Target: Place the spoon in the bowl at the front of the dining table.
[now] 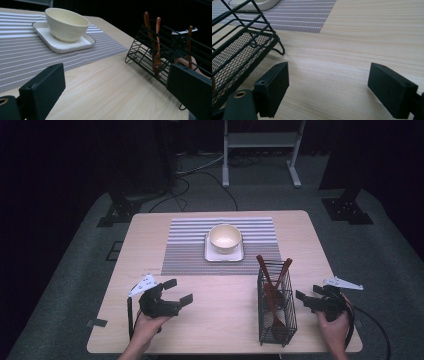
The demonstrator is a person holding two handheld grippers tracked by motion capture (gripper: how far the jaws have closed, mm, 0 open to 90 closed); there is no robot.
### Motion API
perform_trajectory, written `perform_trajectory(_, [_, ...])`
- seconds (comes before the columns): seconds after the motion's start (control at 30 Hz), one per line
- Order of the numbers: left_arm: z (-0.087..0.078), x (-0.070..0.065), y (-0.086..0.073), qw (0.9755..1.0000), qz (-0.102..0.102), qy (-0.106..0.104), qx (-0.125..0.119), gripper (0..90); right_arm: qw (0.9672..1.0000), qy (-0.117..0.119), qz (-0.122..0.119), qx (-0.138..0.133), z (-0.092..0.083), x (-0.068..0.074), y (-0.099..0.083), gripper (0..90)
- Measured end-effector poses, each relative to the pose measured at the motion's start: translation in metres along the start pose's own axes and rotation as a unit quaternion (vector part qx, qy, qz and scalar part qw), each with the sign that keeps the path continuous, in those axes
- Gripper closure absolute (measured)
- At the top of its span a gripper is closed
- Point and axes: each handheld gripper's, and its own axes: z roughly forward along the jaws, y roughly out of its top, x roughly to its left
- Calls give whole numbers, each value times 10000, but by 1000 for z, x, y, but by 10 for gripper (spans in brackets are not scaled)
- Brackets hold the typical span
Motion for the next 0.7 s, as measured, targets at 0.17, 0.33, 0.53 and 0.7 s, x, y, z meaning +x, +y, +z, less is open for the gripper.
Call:
perform_trajectory(0.17, [6, -5, 3, 9999, -13, -98, 21, 15, 10000, 12, 6, -3, 0, 0, 0, 161])
perform_trajectory(0.33, [16, -13, 8, 9996, 7, -273, 84, 16, 10000, 17, 1, 1, 0, 0, 0, 161])
perform_trajectory(0.53, [27, -21, 11, 9993, 109, -342, 104, 15, 10000, 31, -1, -2, 0, 0, 0, 161])
perform_trajectory(0.7, [34, -27, 14, 9989, 125, -429, 130, 15, 10000, 38, -4, -5, 0, -1, 0, 161])
